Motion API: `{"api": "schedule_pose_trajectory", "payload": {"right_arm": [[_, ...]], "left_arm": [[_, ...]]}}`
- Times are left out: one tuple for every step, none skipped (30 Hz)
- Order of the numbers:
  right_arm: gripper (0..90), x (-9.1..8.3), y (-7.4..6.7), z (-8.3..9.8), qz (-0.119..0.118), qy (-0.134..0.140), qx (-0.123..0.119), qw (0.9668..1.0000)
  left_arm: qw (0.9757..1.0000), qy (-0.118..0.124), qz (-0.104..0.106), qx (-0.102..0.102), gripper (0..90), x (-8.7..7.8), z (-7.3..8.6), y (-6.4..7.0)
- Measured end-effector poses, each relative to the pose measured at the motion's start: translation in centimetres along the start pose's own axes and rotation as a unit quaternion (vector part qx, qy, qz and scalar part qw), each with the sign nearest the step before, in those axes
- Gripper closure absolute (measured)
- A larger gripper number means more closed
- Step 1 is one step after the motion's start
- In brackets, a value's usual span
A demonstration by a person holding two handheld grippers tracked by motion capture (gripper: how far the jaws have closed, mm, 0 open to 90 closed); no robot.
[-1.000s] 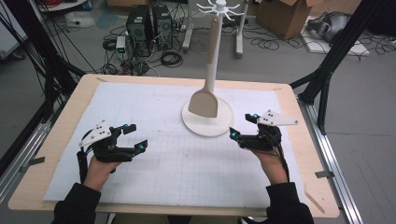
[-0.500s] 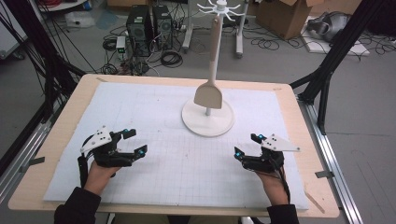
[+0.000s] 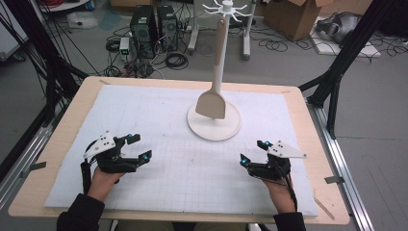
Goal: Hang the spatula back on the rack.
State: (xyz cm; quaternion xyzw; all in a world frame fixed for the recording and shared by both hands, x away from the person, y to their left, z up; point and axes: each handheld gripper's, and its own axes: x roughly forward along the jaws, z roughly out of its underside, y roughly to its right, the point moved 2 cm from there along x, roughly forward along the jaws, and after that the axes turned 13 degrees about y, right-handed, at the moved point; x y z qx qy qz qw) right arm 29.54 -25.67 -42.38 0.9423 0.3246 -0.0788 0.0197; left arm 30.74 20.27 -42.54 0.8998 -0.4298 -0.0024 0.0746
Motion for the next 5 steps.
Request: {"api": "schedule_pose_trajectory", "payload": {"right_arm": [[17.5, 0.01, -0.01, 0.02, 0.000, 0.000, 0.000, 1.0000], [17.6, 0.01, -0.04, 0.05, 0.000, 0.000, -0.001, 1.0000], [17.5, 0.04, -0.07, 0.07, -0.001, 0.000, -0.001, 1.0000], [17.5, 0.06, -0.11, 0.10, -0.002, -0.001, 0.000, 1.0000], [17.5, 0.09, -0.10, 0.11, -0.001, 0.000, -0.002, 1.0000]], "left_arm": [[1.0000, 0.000, -0.001, 0.000, 18.0, 0.02, 0.01, -0.01], [1.0000, 0.000, -0.001, 0.001, 18.0, 0.03, 0.03, -0.04], [1.0000, 0.000, -0.001, 0.001, 18.0, 0.04, 0.04, -0.06], [1.0000, 0.001, -0.001, 0.000, 18.0, 0.04, 0.04, -0.06], [1.0000, 0.002, 0.000, 0.001, 18.0, 0.05, 0.04, -0.09]]}}
